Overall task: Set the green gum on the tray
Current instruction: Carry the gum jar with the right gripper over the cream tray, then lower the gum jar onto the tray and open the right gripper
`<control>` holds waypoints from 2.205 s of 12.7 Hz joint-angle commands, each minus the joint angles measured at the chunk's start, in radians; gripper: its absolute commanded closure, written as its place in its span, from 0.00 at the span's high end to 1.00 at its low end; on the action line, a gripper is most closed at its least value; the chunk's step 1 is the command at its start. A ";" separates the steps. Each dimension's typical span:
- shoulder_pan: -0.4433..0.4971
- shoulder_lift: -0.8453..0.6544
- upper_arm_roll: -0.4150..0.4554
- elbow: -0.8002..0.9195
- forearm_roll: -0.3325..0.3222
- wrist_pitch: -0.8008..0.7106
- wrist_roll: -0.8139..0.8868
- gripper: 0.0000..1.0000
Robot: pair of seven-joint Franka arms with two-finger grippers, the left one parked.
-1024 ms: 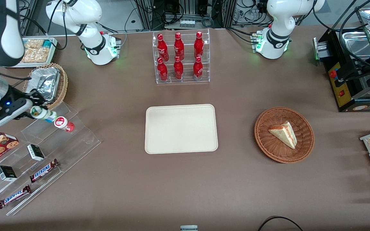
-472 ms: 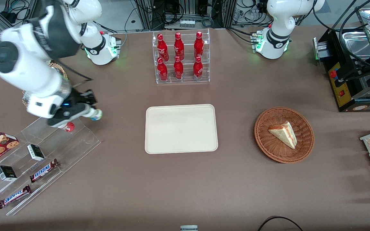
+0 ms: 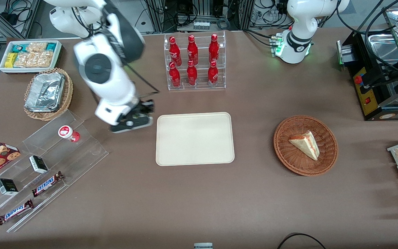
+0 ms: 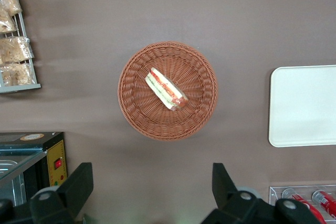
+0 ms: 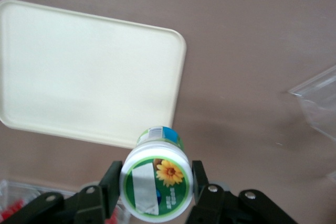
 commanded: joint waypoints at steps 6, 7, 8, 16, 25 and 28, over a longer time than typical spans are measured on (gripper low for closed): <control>0.141 0.252 -0.009 0.050 0.054 0.282 0.256 0.00; 0.152 0.268 -0.010 0.041 0.054 0.307 0.267 0.00; 0.166 0.278 -0.010 0.026 0.052 0.340 0.293 0.00; 0.233 0.372 -0.013 -0.001 0.040 0.504 0.394 0.00; 0.224 0.380 -0.016 -0.004 0.018 0.505 0.401 1.00; 0.194 0.279 -0.018 -0.004 0.020 0.386 0.399 1.00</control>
